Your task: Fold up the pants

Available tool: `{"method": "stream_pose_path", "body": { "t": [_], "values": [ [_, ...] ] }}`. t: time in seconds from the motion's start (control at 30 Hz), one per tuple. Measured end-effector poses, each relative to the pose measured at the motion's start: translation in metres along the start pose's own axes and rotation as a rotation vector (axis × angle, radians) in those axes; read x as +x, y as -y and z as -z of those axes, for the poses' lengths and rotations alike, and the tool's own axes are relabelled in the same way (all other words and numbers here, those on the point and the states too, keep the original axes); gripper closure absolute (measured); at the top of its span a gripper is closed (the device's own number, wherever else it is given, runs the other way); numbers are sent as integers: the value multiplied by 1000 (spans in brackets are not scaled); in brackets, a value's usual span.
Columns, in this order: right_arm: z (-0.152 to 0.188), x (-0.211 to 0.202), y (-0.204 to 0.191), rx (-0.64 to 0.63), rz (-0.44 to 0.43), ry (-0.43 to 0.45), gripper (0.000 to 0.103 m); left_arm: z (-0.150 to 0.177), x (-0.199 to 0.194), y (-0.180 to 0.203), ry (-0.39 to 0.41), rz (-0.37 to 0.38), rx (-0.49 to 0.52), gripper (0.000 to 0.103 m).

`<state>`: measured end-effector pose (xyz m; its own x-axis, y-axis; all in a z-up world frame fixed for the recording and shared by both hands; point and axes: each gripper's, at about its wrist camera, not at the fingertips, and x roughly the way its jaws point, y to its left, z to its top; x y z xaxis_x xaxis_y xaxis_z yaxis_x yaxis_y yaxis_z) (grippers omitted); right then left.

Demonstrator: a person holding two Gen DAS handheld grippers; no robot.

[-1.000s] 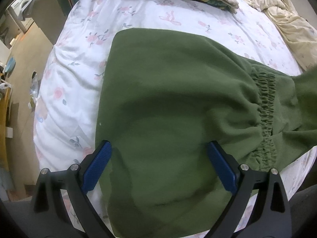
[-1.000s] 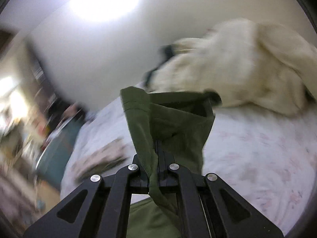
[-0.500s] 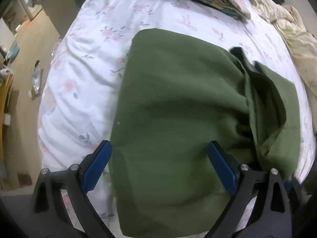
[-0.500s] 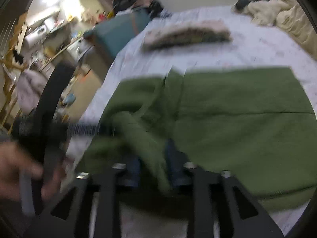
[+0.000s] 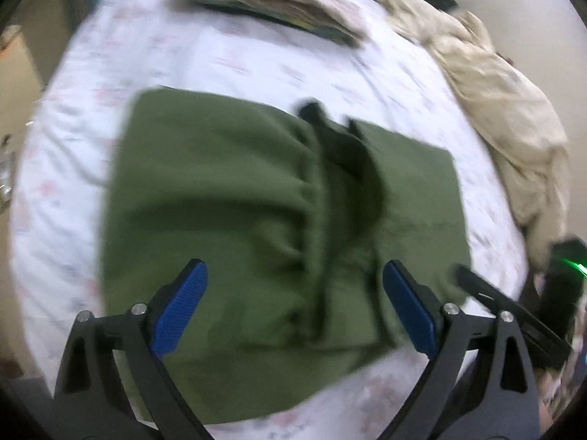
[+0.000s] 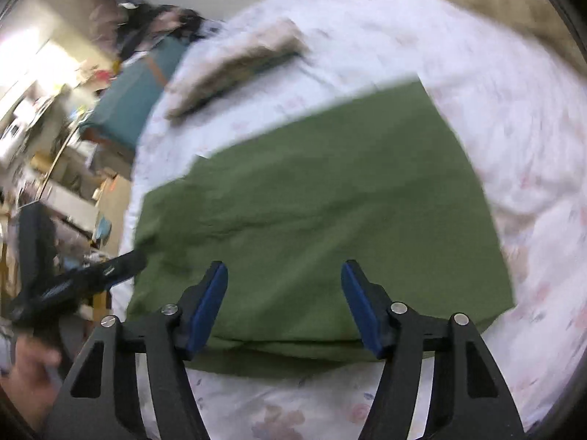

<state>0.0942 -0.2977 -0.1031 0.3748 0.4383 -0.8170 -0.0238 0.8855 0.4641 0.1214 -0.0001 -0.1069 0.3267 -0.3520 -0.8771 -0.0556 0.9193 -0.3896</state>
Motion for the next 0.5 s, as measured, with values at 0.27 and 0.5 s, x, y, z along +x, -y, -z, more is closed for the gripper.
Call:
{"method": "stream_pose_path", "body": {
  "t": [0.27, 0.5],
  "values": [
    [22, 47, -9, -4, -11, -203, 39, 11, 12, 37, -42, 18, 196, 101],
    [11, -1, 7, 133, -95, -23, 39, 19, -20, 50, -33, 168, 193, 102]
  ]
}}
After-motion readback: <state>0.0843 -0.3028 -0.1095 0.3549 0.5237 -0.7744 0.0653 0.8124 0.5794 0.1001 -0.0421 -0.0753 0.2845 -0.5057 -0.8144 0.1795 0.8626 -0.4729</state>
